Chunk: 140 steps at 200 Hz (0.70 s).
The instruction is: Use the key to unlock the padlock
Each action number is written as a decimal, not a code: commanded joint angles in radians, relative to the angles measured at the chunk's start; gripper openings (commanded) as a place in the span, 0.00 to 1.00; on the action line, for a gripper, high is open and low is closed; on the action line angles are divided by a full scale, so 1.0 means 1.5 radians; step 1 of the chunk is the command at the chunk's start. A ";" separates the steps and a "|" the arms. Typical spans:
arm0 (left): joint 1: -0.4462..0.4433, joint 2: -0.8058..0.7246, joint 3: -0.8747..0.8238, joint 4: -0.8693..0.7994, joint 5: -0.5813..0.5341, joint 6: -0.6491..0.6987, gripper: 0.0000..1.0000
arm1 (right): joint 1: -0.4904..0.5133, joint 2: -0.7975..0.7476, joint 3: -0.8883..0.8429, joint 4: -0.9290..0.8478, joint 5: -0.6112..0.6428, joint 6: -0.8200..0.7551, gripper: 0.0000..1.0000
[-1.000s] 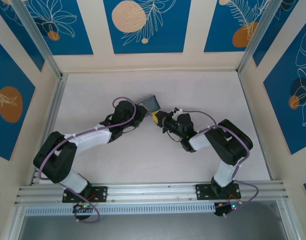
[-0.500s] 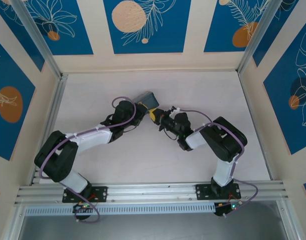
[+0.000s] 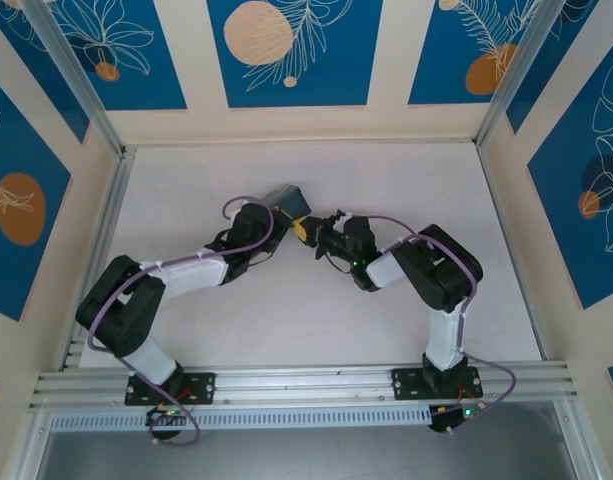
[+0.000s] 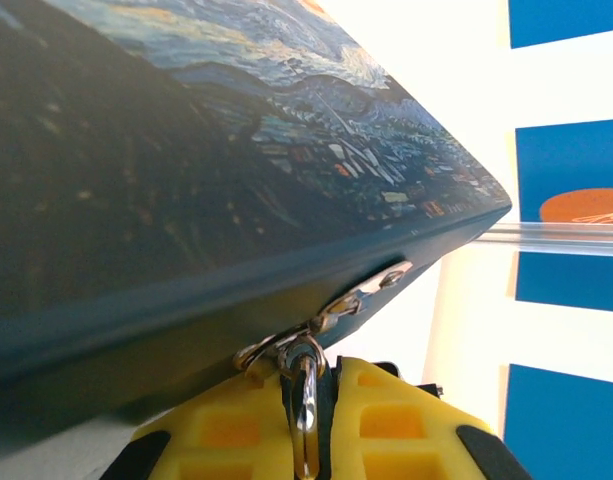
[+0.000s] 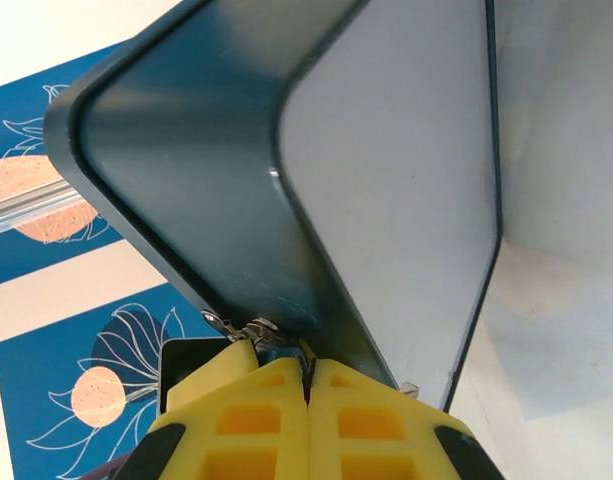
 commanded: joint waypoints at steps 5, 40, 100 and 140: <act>-0.045 0.008 -0.008 0.028 0.170 0.066 0.00 | 0.019 0.007 0.046 0.107 -0.080 0.025 0.00; -0.045 0.009 -0.031 0.011 0.187 0.158 0.00 | 0.004 0.006 0.034 0.105 -0.089 0.035 0.00; -0.034 0.016 -0.068 0.008 0.171 0.181 0.00 | -0.027 0.007 -0.014 0.135 -0.110 0.043 0.32; -0.020 0.019 -0.069 0.013 0.171 0.164 0.00 | -0.065 -0.041 -0.109 0.115 -0.162 0.009 0.57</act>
